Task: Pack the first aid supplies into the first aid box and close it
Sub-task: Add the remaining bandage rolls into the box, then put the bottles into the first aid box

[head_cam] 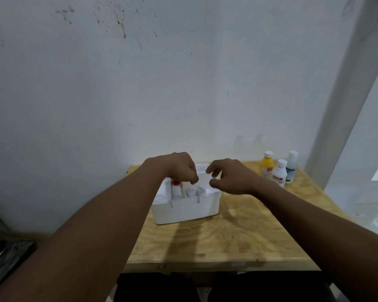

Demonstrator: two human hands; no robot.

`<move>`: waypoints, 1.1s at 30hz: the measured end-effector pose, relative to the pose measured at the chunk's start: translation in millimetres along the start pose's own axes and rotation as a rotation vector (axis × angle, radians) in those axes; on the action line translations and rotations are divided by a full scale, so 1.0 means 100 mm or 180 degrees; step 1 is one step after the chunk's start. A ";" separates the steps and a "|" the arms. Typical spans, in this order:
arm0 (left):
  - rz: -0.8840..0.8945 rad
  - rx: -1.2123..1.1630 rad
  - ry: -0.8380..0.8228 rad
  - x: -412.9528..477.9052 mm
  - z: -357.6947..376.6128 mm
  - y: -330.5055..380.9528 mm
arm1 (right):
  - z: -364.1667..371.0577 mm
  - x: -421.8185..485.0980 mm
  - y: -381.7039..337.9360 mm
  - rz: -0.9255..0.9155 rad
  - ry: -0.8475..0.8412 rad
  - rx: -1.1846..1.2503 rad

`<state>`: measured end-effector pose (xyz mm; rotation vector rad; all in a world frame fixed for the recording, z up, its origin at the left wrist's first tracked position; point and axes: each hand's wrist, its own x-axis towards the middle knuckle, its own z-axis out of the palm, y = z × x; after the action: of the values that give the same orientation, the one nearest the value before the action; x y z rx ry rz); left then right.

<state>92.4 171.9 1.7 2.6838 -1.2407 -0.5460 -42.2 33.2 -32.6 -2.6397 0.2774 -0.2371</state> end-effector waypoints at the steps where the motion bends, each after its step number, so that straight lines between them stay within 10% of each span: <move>1: 0.0015 -0.0016 0.0111 0.00 -0.02 0.00 | -0.04 0.00 0.02 0.0025 0.0117 0.0060; 13: 0.0981 0.0222 0.0428 0.63 0.45 1.11 | -0.38 -0.40 1.25 0.1381 0.1438 0.0007; 33: 0.1107 0.0887 0.0109 0.96 1.34 1.60 | -0.27 -0.22 1.64 0.0787 0.1439 -0.0675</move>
<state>-14.6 -1.1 -104.7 2.5757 -1.8412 -0.2956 -94.5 -115.8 -88.8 -2.6930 0.8108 -0.7579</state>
